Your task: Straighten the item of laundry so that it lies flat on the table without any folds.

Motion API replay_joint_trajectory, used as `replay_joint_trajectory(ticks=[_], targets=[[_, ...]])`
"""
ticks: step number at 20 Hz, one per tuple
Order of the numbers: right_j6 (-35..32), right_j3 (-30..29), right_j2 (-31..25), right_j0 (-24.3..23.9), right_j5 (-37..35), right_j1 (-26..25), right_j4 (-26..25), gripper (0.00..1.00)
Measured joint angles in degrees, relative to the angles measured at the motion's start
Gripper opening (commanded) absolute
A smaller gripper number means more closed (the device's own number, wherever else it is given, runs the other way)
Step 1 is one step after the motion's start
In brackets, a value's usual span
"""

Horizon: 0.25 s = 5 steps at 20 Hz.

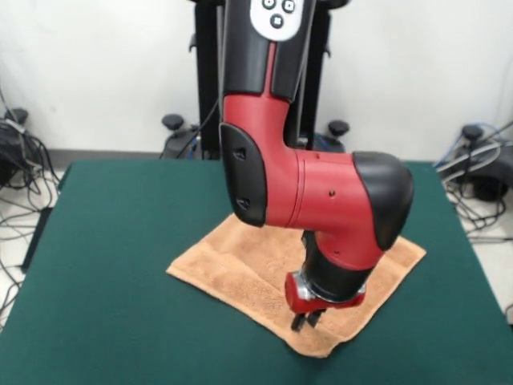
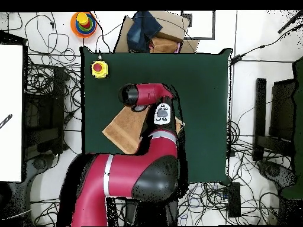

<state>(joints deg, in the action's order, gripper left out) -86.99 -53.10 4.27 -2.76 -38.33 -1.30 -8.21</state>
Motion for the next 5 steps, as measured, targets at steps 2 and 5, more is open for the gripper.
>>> replay_joint_trajectory(ticks=[2, 5], targets=[[0.0, -0.2, -0.1, -0.2, 0.3, 0.2, 0.0, 0.00], [0.0, -0.9, -0.2, -0.6, 1.3, 0.6, 0.0, 0.00]])
